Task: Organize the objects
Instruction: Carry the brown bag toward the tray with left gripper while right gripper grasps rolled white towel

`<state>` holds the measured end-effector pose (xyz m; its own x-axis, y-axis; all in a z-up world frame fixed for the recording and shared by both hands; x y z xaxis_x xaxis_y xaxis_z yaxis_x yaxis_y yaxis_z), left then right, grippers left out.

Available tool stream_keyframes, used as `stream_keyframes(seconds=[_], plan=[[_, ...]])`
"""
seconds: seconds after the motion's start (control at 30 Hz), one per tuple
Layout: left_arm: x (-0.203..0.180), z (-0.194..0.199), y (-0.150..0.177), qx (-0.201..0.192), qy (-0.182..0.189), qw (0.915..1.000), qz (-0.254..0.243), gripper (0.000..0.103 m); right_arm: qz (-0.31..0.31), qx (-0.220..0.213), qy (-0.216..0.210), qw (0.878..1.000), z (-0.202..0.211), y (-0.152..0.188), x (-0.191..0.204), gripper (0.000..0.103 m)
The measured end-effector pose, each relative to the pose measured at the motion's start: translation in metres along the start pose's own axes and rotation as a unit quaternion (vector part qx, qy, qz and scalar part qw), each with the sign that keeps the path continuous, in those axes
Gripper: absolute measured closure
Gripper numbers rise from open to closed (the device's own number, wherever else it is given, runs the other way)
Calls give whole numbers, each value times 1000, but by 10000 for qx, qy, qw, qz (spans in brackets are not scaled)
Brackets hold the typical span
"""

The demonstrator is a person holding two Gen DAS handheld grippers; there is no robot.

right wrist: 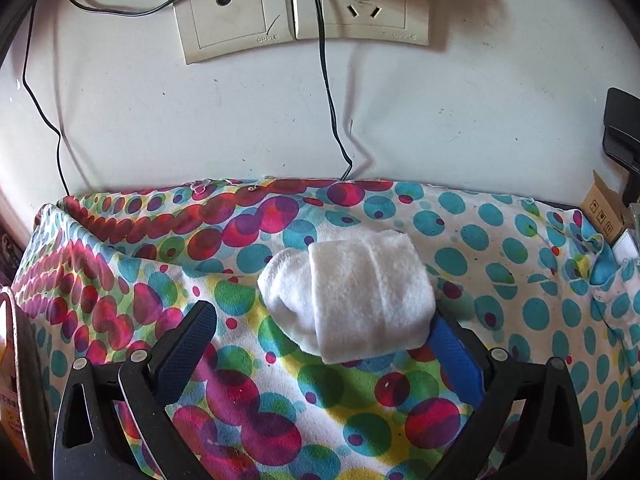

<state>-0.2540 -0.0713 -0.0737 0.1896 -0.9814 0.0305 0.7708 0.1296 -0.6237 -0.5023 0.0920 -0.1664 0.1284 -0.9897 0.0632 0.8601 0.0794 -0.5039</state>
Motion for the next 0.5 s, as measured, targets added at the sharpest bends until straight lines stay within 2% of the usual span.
stream_keyframes(seconds=[0.03, 0.07, 0.1, 0.13, 0.2, 0.23, 0.37, 0.5], plan=[[8, 4, -1, -40, -96, 9999, 35, 56, 4, 1, -12, 10000, -1, -1, 1, 9], [15, 8, -1, -71, -158, 9998, 97, 56, -11, 10, 28, 10000, -3, -2, 1, 23], [22, 11, -1, -73, -185, 9997, 156, 56, -48, 30, 86, 9999, -5, -2, -1, 30], [29, 13, -1, -76, -255, 9994, 209, 56, -77, 28, 72, 9999, -5, -2, -2, 41], [42, 17, -1, -95, -366, 9989, 290, 56, -123, 7, -2, 9999, -4, -2, -4, 52], [49, 18, -1, -85, -415, 9985, 353, 56, -136, 9, -26, 9999, -4, -1, -4, 63], [74, 22, 1, -78, -649, 9965, 523, 56, -141, -93, -63, 9998, 0, 0, -3, 68], [99, 23, 7, -23, -894, 9936, 695, 56, -97, -170, -52, 9998, 4, 1, -2, 69]])
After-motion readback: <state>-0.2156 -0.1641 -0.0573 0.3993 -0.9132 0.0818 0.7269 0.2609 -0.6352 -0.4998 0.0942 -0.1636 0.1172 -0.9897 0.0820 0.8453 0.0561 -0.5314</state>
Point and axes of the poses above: each gripper's, at about its wrist camera, not at the fingertips, and z roughly against the way its jaws point, x to its left, y to its underside, the point moved 9 cm from there along -z, roughly the way its jaws point, and after that the axes turned 10 degrees about x, right-handed, at the moved point
